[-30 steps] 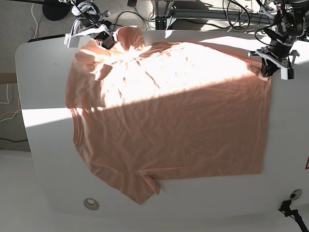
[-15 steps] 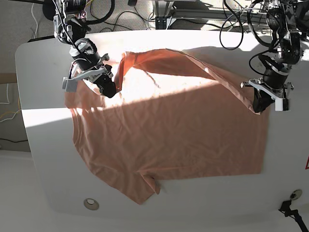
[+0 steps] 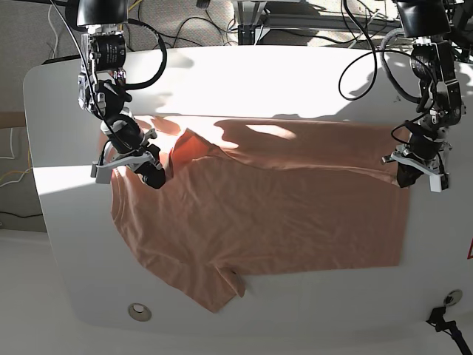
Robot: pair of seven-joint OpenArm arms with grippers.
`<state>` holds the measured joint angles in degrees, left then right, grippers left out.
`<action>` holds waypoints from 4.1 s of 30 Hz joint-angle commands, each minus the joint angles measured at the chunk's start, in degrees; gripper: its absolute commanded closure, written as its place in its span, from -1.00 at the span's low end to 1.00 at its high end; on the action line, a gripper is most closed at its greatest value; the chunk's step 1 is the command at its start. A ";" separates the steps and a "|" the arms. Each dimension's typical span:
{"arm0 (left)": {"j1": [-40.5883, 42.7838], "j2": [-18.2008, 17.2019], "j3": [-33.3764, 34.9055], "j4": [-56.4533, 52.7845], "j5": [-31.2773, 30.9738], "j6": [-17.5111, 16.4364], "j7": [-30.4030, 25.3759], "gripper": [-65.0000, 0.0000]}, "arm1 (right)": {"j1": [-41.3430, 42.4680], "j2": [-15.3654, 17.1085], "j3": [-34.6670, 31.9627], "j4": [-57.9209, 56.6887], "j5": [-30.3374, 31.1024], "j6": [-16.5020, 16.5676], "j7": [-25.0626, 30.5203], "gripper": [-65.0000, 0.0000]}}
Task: Fold the T-shirt properly
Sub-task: 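Pull both grippers back, dragging the shirt toward the robot, then release the shoulders and move both grippers to the shirt's hem corners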
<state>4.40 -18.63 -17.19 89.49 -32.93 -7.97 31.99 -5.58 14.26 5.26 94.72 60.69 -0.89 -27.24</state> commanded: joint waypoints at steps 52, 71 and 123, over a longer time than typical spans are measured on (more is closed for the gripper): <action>9.71 -2.33 -0.61 10.33 18.64 -9.48 -6.36 -0.31 | -7.65 2.57 14.66 -4.83 -45.52 22.73 -2.25 -0.35; 9.53 -2.16 -2.46 9.98 18.47 -9.48 -4.34 -0.38 | -6.94 1.96 15.27 -7.73 -45.61 23.96 -0.32 1.00; 33.00 -3.21 -4.04 10.68 13.37 -9.75 -0.65 1.00 | -33.76 -1.38 17.03 13.02 -45.52 23.96 -0.49 1.00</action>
<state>36.60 -21.21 -20.82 98.59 -19.20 -17.54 31.68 -38.98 12.19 21.41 106.00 14.92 23.29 -28.75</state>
